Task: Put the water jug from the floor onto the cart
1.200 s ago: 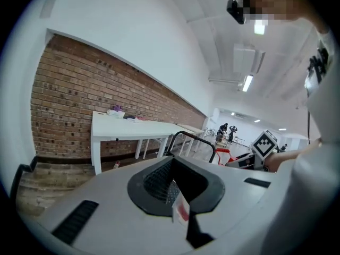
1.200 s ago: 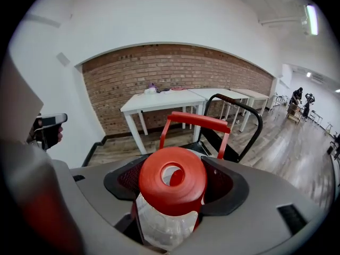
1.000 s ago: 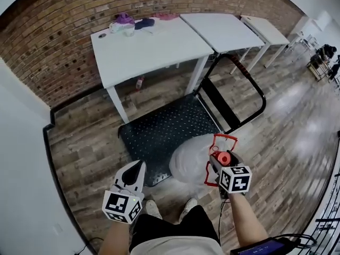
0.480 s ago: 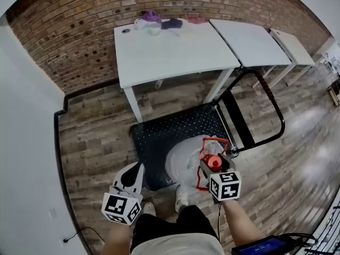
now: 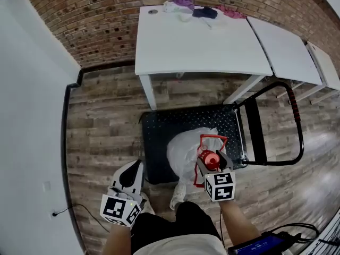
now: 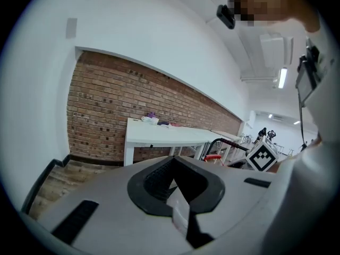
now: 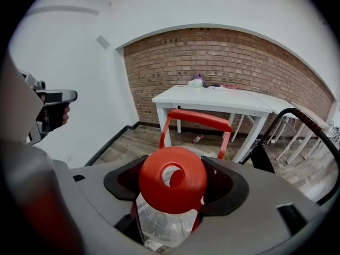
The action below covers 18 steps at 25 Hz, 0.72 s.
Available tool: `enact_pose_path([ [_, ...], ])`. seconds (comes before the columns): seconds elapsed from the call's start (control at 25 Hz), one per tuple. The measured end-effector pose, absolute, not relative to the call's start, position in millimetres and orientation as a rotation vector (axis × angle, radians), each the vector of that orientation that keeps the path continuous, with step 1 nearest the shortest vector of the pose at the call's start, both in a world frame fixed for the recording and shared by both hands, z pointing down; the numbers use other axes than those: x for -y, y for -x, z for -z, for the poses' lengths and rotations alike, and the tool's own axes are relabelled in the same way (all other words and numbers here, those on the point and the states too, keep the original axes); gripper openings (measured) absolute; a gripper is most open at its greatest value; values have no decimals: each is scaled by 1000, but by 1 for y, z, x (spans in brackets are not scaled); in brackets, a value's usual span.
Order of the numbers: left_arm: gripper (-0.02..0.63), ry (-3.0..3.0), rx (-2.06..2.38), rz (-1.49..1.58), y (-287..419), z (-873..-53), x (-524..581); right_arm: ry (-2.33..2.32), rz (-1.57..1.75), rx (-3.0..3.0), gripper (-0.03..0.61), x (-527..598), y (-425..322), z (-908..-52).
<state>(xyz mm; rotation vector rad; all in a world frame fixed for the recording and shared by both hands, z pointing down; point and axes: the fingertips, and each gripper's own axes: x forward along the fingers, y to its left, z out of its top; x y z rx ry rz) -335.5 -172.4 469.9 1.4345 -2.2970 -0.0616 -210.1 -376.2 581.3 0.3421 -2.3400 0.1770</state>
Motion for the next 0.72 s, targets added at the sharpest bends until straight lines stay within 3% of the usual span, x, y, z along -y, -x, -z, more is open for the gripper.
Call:
enact_pose_path([
  [0.72, -2, -1249, 2325, 24, 339, -544, 142, -217, -112, 2259, 316, 377, 231, -697],
])
